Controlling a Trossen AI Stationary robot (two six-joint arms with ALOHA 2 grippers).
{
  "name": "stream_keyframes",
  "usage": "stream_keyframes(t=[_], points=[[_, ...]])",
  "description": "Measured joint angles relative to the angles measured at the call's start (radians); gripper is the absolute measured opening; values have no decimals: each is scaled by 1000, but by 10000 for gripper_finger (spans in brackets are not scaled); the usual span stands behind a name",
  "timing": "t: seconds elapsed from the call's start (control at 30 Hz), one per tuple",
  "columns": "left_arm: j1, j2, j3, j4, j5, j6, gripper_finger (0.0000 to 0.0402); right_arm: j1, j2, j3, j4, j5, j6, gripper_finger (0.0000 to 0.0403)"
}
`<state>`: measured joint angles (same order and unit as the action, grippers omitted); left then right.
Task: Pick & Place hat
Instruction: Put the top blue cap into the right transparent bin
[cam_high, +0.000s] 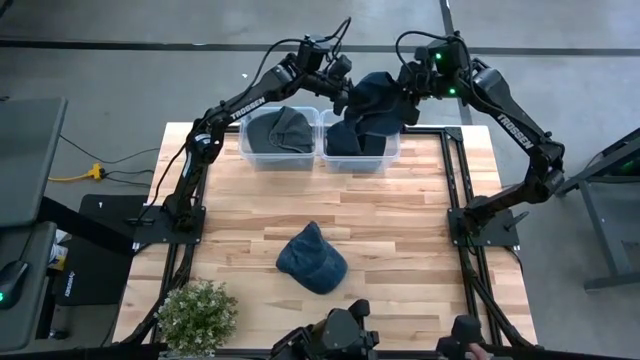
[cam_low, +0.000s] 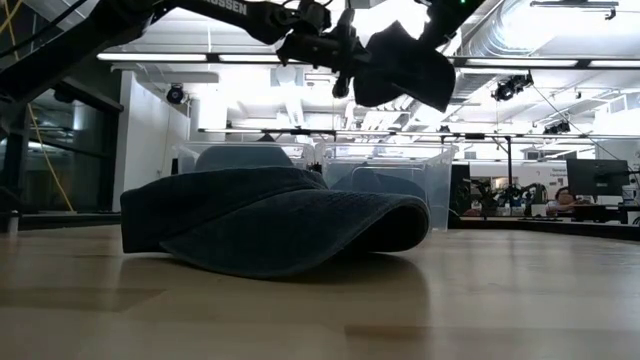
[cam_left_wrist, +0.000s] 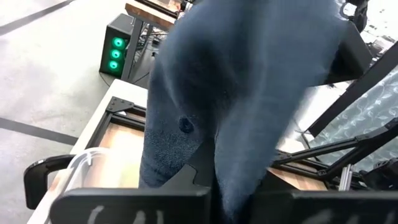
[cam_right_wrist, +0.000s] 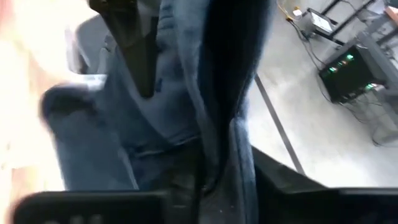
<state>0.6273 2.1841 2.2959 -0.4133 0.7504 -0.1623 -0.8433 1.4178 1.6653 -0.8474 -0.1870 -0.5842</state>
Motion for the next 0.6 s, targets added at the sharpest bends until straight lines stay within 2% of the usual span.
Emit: stream_keyframes(t=[0.17,0.3,0.5,0.6], points=[[0,0,0,-2,-27,-43,2,0,0,0,0,86,20,170],[1,0,0,-2,-58,-141,1,-1,-8,0,0,130,44,215],[11,0,0,21,-71,-325,1,-1,-37,0,-13,259,76,232],[17,0,0,106,-40,-383,0,-3,-50,0,-27,316,92,232]])
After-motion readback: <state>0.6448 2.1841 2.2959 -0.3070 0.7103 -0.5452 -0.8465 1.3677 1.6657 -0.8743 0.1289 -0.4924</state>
